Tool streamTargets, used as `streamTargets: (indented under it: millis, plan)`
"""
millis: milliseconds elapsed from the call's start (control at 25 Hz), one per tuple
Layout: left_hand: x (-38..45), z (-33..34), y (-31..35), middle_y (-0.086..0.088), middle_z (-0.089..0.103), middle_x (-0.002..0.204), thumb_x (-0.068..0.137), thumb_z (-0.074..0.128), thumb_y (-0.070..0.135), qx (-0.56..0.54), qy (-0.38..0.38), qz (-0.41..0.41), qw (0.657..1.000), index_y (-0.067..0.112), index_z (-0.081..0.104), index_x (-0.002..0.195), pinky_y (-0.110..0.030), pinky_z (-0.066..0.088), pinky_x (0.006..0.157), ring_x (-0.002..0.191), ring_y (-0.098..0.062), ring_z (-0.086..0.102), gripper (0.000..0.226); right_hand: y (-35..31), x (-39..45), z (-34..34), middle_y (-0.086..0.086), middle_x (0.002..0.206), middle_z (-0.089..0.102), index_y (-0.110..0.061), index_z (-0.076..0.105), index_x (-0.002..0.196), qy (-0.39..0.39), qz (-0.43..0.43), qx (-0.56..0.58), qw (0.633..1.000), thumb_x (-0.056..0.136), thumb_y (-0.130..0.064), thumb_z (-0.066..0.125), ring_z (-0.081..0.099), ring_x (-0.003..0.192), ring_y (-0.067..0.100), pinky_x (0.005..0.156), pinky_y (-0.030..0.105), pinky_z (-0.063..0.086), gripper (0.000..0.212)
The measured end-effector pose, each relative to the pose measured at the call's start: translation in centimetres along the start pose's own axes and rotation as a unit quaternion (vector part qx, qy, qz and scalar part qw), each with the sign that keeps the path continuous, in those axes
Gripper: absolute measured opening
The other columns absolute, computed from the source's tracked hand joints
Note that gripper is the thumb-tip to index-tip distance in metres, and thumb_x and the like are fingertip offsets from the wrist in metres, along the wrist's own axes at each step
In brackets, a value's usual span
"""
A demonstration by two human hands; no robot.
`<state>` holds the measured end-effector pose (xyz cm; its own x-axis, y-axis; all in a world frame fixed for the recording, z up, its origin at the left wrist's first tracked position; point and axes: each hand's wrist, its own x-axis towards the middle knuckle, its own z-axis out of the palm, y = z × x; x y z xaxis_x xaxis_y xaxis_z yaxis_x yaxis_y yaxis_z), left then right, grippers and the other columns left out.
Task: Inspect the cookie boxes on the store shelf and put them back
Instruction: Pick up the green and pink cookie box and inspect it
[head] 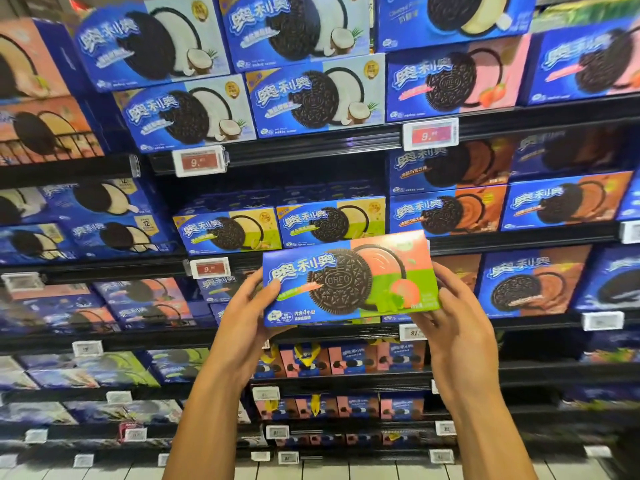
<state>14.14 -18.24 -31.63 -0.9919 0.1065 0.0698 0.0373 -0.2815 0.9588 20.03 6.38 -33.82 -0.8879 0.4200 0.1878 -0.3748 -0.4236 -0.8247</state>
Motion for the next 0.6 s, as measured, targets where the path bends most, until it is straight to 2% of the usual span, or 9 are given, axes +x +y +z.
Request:
streamTargets:
  millis: [200, 320, 440, 520, 600]
  plan:
    - [-0.6, -0.3, 0.0, -0.003, 0.07, 0.126, 0.086, 0.064, 0.021, -0.024, -0.024, 0.042, 0.999, 0.02, 0.056, 0.136, -0.03, 0.059, 0.074, 0.106, -0.02, 0.07, 0.05, 0.5, -0.2, -0.1, 0.004, 0.111, 0.073, -0.021, 0.07, 0.116, -0.004, -0.009, 0.055, 0.998, 0.096, -0.008, 0.048, 0.067, 0.091, 0.015, 0.068, 0.022, 0.056, 0.033]
    - [-0.7, -0.1, 0.0, -0.004, 0.068, 0.129, 0.087, 0.063, 0.019, -0.026, -0.027, 0.052, 0.998, 0.018, 0.054, 0.137, -0.029, 0.059, 0.076, 0.111, -0.021, 0.069, 0.051, 1.0, -0.2, -0.2, 0.004, 0.114, 0.071, -0.019, 0.066, 0.121, 0.0, 0.015, 0.101, 0.995, 0.09, -0.015, 0.052, 0.065, 0.093, 0.017, 0.076, 0.027, 0.054, 0.034]
    - [-0.6, 0.2, 0.4, -0.001, 0.068, 0.128, 0.084, 0.065, 0.023, -0.015, -0.027, 0.063, 0.998, 0.021, 0.055, 0.136, -0.028, 0.059, 0.076, 0.112, -0.021, 0.068, 0.053, 1.2, -0.1, -0.5, 0.006, 0.115, 0.069, -0.013, 0.062, 0.127, -0.012, 0.056, 0.175, 0.983, 0.095, -0.015, 0.048, 0.063, 0.097, 0.018, 0.08, 0.026, 0.054, 0.035]
    - [-0.4, 0.4, 0.4, 0.001, 0.07, 0.125, 0.082, 0.067, 0.025, -0.014, -0.022, 0.066, 0.997, 0.024, 0.057, 0.134, -0.029, 0.059, 0.074, 0.109, -0.02, 0.07, 0.053, 1.1, 0.0, -0.7, 0.009, 0.117, 0.07, -0.013, 0.061, 0.129, -0.034, 0.079, 0.192, 0.978, 0.094, -0.019, 0.051, 0.065, 0.099, 0.021, 0.087, 0.033, 0.053, 0.037]
    - [-0.3, 0.6, 0.3, 0.0, 0.071, 0.123, 0.083, 0.066, 0.026, -0.013, -0.026, 0.061, 0.998, 0.025, 0.057, 0.134, -0.029, 0.059, 0.073, 0.107, -0.021, 0.07, 0.052, 1.3, 0.0, -0.8, 0.01, 0.121, 0.07, -0.016, 0.068, 0.12, -0.052, 0.096, 0.218, 0.97, 0.092, -0.025, 0.056, 0.068, 0.102, 0.024, 0.093, 0.041, 0.053, 0.032]
